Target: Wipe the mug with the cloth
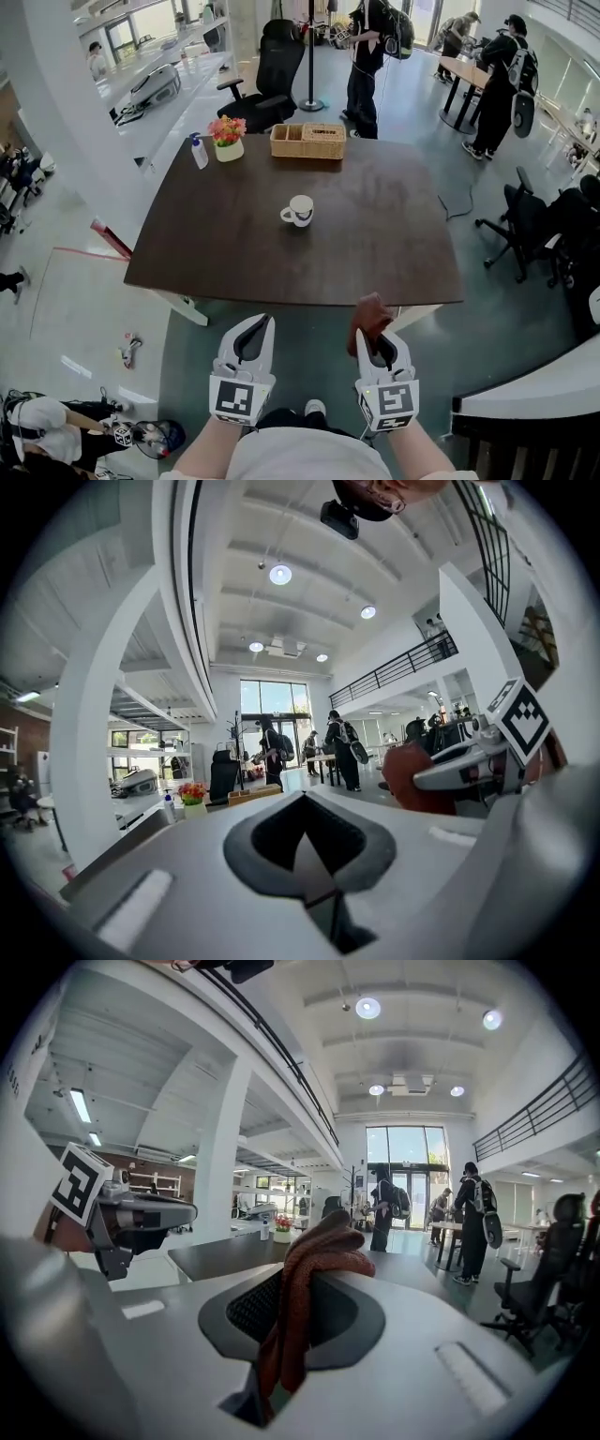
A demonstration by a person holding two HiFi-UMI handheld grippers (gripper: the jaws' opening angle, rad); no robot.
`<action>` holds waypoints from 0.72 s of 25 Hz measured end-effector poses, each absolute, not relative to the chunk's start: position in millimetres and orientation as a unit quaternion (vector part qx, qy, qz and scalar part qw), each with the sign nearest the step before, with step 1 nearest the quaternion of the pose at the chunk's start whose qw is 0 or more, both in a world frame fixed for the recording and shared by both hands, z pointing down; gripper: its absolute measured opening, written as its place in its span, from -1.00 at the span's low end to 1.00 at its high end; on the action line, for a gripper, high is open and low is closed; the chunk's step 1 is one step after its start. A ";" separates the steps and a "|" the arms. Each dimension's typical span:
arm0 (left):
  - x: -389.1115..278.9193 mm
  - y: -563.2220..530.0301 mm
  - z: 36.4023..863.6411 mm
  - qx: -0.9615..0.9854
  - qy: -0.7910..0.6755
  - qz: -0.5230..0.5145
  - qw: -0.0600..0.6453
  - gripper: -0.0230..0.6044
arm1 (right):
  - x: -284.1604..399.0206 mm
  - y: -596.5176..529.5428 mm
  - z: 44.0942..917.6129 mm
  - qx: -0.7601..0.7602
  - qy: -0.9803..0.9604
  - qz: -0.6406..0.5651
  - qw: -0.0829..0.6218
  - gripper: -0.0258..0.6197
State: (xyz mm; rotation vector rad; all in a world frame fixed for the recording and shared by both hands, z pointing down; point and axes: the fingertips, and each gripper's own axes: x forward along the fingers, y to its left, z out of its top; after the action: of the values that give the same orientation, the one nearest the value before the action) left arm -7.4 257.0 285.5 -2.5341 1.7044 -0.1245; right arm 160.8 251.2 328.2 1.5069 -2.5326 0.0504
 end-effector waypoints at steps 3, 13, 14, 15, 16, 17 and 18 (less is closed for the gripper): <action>-11.6 285.0 282.8 -0.833 0.550 -0.040 0.051 -0.93 | 154.6 282.7 323.9 0.512 -0.853 0.018 0.096 -0.67; -32.5 374.8 273.4 -0.843 0.532 -0.046 0.065 -0.93 | 119.8 375.2 307.2 0.512 -0.855 0.011 0.081 -0.67; -35.6 380.0 275.4 -0.843 0.532 -0.048 0.066 -0.93 | 116.8 380.8 309.0 0.513 -0.855 0.014 0.080 -0.67; -38.6 383.9 277.4 -0.843 0.532 -0.048 0.064 -0.93 | 113.9 385.7 311.0 0.512 -0.855 0.016 0.081 -0.67; -41.1 386.8 279.0 -0.843 0.533 -0.046 0.061 -0.93 | 110.9 389.8 312.7 0.511 -0.855 0.015 0.084 -0.67; -43.2 389.3 280.0 -0.843 0.533 -0.044 0.058 -0.93 | 108.2 393.3 313.7 0.509 -0.856 0.013 0.088 -0.67; -44.9 392.0 280.2 -0.844 0.532 -0.042 0.057 -0.93 | 106.0 396.5 313.7 0.508 -0.857 0.010 0.090 -0.67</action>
State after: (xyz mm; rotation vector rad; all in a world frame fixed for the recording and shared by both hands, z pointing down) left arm -44.9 392.0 280.2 -2.5586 1.6151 -0.1260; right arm 106.0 396.5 313.7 1.5104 -2.5463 0.0299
